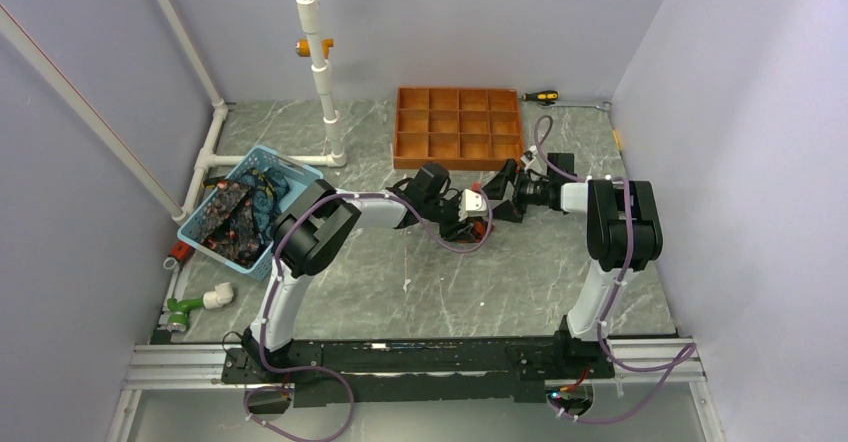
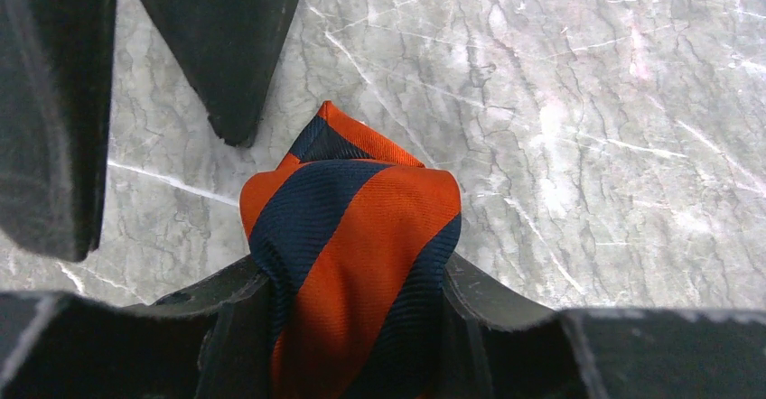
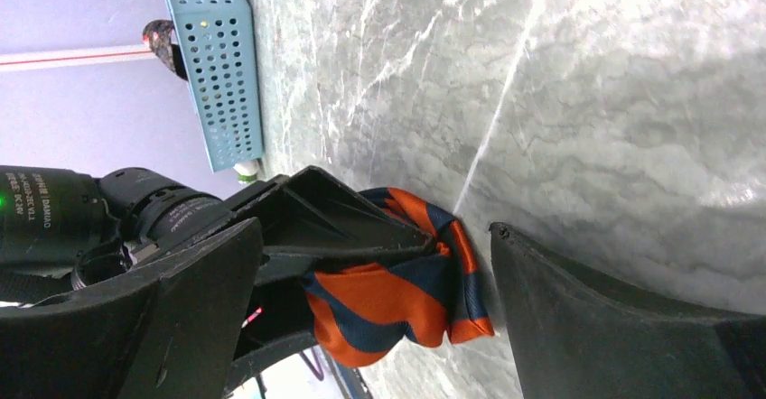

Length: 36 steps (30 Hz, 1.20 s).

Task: Roll the ties
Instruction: Pick up the tie at the center of the board.

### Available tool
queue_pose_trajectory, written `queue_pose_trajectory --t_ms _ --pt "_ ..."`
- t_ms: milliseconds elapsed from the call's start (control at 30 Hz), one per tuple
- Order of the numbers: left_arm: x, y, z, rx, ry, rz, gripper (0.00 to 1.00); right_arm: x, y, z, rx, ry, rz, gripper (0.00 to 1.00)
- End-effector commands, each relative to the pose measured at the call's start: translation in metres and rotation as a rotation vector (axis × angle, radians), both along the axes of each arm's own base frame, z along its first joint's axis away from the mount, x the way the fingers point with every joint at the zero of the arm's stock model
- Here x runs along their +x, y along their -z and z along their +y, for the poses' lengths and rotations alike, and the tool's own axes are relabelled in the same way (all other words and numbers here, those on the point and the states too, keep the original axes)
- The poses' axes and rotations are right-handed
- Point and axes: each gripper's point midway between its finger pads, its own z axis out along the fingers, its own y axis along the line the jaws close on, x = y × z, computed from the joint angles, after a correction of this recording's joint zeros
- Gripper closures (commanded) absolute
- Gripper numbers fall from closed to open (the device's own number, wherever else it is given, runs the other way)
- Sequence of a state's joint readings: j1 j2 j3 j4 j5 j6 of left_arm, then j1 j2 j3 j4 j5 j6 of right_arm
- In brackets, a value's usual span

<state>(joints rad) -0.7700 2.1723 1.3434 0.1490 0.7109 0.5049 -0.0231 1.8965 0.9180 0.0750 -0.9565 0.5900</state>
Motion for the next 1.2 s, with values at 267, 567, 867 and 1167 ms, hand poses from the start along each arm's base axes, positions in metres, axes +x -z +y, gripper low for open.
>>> queue_pose_trajectory --t_ms 267,567,867,1167 --pt "-0.046 0.086 0.052 0.279 -0.024 0.243 0.96 -0.056 0.033 0.006 -0.052 -0.157 0.130 0.05" --pt "-0.045 0.087 0.052 0.281 -0.025 0.246 0.96 -0.070 0.029 -0.012 -0.048 -0.122 0.172 0.04" --pt "-0.046 0.087 0.054 0.285 -0.023 0.244 0.96 -0.065 0.030 -0.024 -0.108 -0.063 0.144 0.00" --pt "-0.048 0.088 0.056 0.292 -0.017 0.248 0.95 -0.040 0.050 -0.011 -0.093 -0.020 0.096 0.00"
